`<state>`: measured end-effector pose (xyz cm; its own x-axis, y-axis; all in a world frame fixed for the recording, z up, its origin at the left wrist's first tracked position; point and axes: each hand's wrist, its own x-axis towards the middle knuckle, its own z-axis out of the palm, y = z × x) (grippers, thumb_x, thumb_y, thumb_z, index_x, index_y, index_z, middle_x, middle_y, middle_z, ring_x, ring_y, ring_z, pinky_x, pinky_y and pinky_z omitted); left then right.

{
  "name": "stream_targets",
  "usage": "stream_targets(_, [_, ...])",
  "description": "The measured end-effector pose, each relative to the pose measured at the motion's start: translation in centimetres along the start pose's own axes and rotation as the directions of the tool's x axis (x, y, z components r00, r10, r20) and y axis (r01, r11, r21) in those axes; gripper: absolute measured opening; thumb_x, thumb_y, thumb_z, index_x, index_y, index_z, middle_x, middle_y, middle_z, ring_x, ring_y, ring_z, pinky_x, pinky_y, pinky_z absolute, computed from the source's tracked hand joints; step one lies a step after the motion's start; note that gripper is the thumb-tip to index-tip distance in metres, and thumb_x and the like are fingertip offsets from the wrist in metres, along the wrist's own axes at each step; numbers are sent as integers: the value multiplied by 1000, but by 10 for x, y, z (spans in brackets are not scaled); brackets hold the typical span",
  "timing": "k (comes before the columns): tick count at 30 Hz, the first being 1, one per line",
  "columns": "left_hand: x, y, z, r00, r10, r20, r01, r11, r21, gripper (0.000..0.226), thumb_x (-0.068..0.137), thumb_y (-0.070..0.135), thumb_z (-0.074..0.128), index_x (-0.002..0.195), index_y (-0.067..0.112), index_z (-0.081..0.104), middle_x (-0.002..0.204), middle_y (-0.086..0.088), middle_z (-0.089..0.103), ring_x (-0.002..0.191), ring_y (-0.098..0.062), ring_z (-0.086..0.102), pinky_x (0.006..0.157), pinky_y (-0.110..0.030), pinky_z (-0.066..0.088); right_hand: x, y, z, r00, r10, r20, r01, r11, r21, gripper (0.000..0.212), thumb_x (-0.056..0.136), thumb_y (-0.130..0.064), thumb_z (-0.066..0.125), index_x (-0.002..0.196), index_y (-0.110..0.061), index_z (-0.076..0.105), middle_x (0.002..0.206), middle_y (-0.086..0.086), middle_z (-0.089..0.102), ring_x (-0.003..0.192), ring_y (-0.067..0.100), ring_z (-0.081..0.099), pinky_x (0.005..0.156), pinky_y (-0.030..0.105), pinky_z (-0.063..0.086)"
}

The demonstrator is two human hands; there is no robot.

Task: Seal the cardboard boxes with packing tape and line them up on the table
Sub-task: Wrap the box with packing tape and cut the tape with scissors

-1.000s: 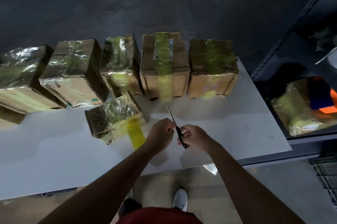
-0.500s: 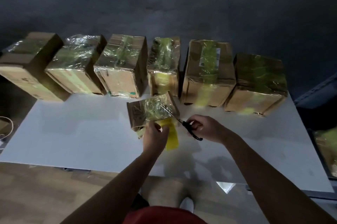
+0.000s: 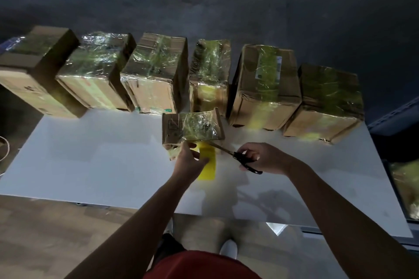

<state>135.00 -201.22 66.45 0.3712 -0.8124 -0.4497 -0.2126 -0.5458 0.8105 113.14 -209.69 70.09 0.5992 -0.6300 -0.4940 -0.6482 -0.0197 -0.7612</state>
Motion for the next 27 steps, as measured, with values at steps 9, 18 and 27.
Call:
stream_targets(9, [4, -6, -9, 996, -33, 77, 32, 999, 13, 66, 83, 13, 74, 138, 13, 37, 106, -10, 59, 95, -29, 60, 74, -37, 51, 1, -2, -18, 998, 30, 61, -19, 984, -176, 33, 77, -37, 78, 107, -29, 66, 91, -7, 71, 87, 13, 67, 79, 31, 54])
stream_targets(18, [2, -4, -13, 989, -101, 104, 100, 995, 13, 76, 84, 12, 72, 146, 8, 29, 119, -13, 56, 107, -32, 57, 87, -41, 50, -5, -3, -35, 994, 77, 78, -56, 969, -242, 29, 78, -37, 77, 105, -36, 70, 94, -17, 70, 87, 2, 65, 75, 18, 52])
stream_targets(27, [1, 3, -14, 981, -123, 152, 114, 991, 68, 43, 87, 11, 69, 123, 9, 44, 113, -18, 56, 86, -25, 53, 77, -37, 49, -2, 4, -43, 985, 145, 94, -114, 955, -276, 25, 77, -40, 77, 99, -44, 68, 94, -22, 70, 90, -1, 65, 74, 16, 50])
